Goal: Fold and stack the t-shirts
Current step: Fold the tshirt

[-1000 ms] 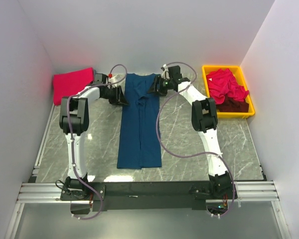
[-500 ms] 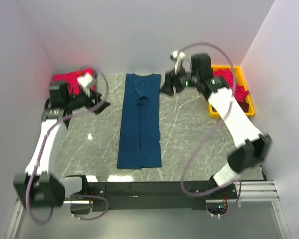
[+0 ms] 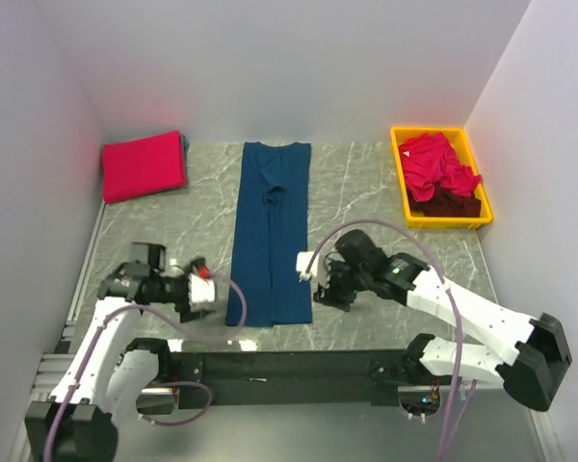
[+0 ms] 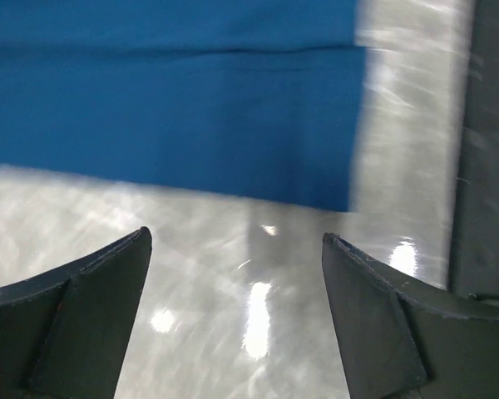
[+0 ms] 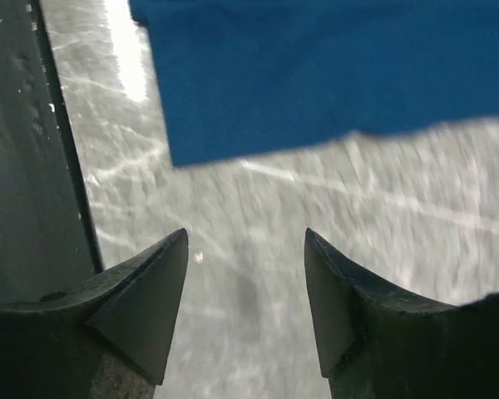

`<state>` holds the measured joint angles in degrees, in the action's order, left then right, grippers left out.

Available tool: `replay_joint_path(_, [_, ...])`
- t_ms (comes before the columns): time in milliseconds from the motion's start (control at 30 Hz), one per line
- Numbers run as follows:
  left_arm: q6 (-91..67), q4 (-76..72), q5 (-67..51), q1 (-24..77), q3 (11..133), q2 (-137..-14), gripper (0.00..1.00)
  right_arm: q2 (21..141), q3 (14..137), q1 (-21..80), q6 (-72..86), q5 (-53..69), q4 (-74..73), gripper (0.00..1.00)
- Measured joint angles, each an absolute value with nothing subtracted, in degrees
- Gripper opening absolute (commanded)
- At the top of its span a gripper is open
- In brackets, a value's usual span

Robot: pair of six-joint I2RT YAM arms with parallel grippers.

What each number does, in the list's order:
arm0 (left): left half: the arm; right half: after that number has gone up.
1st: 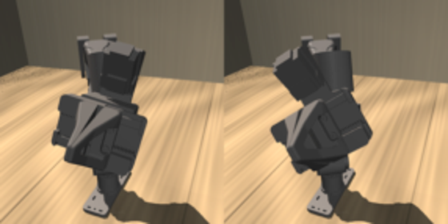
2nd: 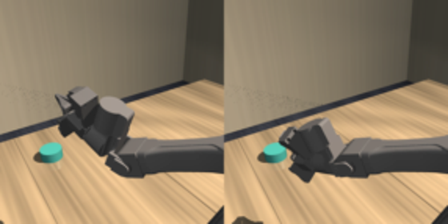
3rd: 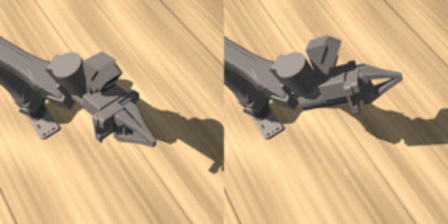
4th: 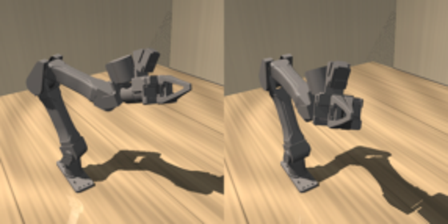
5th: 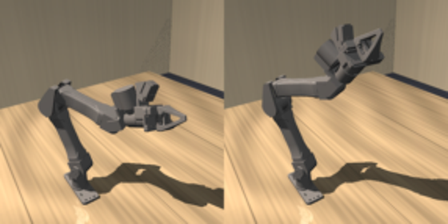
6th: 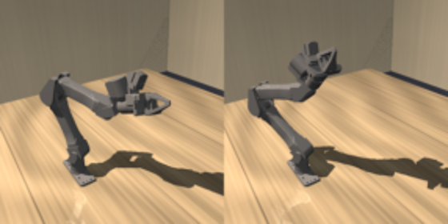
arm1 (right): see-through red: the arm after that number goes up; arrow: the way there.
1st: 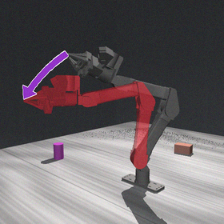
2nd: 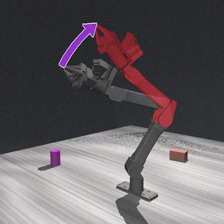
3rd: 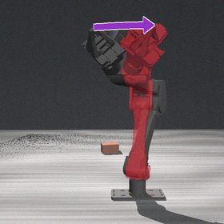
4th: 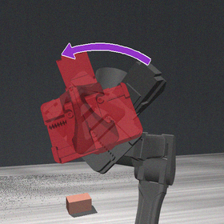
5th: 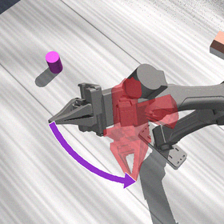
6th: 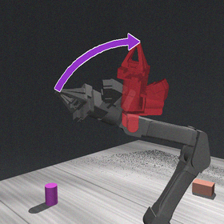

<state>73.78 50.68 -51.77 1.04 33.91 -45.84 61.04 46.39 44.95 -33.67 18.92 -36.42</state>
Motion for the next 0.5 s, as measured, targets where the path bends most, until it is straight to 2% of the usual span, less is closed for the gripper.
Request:
replay_joint_path(133, [79.6,50.4,-49.3,10.9,27.9,-43.7,0.83,65.0,44.1,52.3,-36.4,17.3,-31.8,0.61])
replay_joint_path(233, [80.7,48.9,-47.3,15.8,24.8,-42.2,0.73,68.3,41.8,58.7,-38.8,16.5,-27.9,0.61])
replay_joint_path(433, [79.8,42.1,-43.9,22.0,23.2,-45.1,0.59,72.0,38.9,63.3,-42.1,14.5,-23.9,0.58])
replay_joint_path(500, [79.4,39.7,-42.9,23.4,22.7,-46.9,0.57,73.7,38.9,63.7,-42.6,13.9,-22.4,0.57])
